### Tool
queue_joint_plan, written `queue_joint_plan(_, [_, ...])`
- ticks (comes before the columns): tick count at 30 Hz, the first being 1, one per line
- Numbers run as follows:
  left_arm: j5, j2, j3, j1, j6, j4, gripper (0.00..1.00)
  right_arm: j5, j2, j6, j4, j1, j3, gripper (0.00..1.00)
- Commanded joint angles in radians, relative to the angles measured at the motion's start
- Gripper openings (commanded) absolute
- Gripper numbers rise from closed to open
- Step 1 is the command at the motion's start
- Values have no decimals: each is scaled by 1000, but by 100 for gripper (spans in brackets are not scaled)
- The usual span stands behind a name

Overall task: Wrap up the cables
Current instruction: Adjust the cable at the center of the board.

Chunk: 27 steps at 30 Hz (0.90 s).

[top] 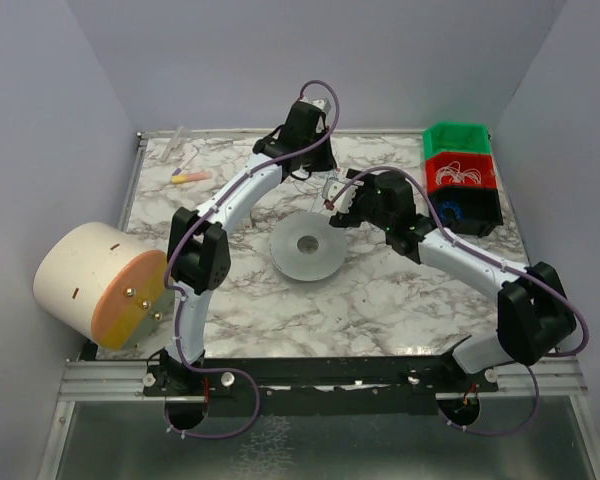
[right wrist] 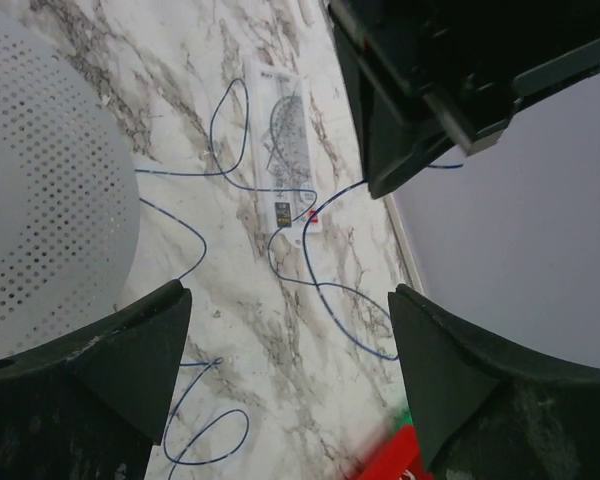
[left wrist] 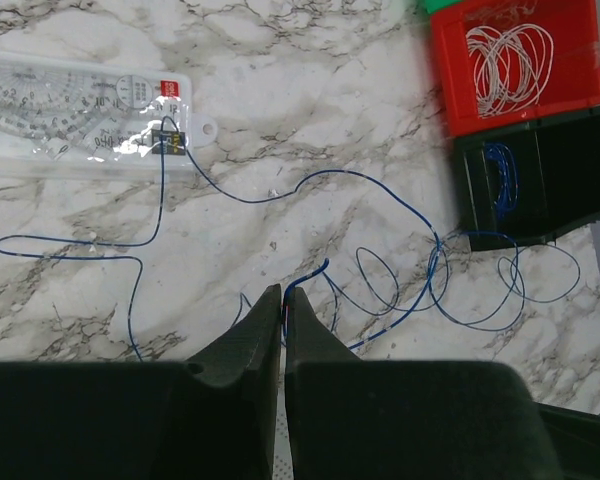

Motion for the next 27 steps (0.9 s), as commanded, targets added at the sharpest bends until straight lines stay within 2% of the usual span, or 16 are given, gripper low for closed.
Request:
queue_joint_plan(1, [47,-51,-27,-14,-27,25,7,70,30,-38,117,24,-7,83])
queue_joint_plan(7, [68,-62,-32,-14,-40,35,6,73,46,-72,132,27,-31,75])
queue_joint_plan(15, [95,-80,-54,-14,-63,54,6,89,80,-16,187,28,-35,73])
queue_joint_plan(20, [111,-92,-71,-14,-74,69,5,138,112,49,263,27,-31,58])
queue_joint_plan(27, [123,-94,-83,-13,-80,78,5,126,102,163,356,27,-42,58])
